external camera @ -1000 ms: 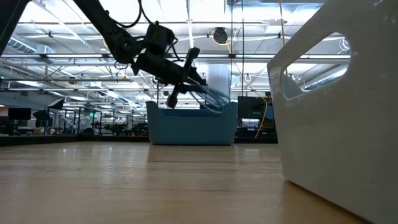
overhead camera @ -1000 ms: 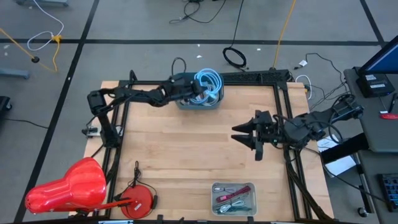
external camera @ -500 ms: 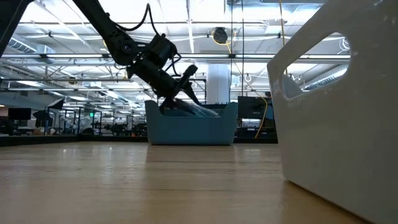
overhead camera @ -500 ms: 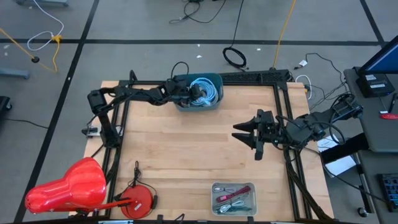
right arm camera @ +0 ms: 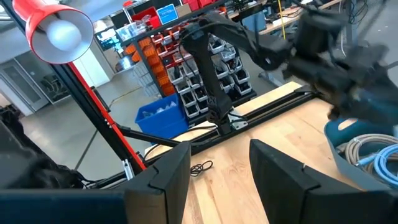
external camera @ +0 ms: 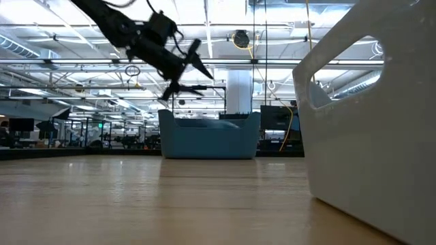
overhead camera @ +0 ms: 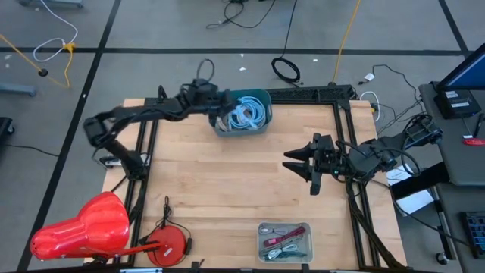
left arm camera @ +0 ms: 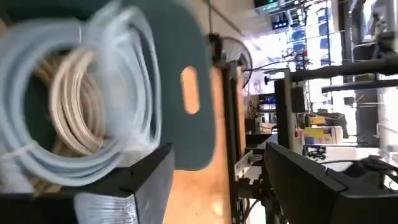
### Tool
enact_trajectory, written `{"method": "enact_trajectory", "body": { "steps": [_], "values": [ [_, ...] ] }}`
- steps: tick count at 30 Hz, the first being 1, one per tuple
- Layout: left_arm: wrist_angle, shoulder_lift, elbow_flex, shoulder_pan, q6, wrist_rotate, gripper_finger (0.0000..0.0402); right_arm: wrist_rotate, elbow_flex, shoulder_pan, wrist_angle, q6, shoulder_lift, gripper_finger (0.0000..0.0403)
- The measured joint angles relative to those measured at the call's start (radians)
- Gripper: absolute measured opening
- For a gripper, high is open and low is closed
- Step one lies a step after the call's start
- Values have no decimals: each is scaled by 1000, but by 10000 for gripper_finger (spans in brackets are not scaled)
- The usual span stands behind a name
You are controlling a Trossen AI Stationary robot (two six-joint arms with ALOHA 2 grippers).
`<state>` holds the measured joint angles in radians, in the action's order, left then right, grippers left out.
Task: Pick & Place USB Port
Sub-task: Put the blue HDMI cable into the blue bin, then return to Home Position
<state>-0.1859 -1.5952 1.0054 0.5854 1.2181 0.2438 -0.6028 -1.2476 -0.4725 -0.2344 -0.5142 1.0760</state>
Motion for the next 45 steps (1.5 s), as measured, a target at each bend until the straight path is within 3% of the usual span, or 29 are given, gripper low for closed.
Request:
{"method": "enact_trajectory", "body": {
  "steps": [6,11,15,17,19,21,28,33,45],
  "values": [
    [252,213,0,13,-136,-35,210,0,0,0,-1,3,0,155],
    [541,330,0,-115,-198,7,148,1,0,0,-2,5,0,155],
    [814,328,-1,-305,-215,-202,47,1,0,0,-2,7,0,155],
    [871,293,-2,-376,-206,-323,14,1,0,0,-2,7,0,155],
    [860,252,-20,-408,-203,-391,10,1,0,0,-2,9,0,155],
    [813,196,-46,-413,-214,-396,4,-1,0,2,-1,10,1,155],
    [527,-32,-74,-372,-249,-261,2,-3,0,7,-3,-2,6,155],
    [451,-133,-73,-341,-255,-248,1,-3,0,6,-5,-23,16,155],
    [386,-135,-70,-212,-323,-252,1,6,0,5,-31,-57,63,155]
  ]
}}
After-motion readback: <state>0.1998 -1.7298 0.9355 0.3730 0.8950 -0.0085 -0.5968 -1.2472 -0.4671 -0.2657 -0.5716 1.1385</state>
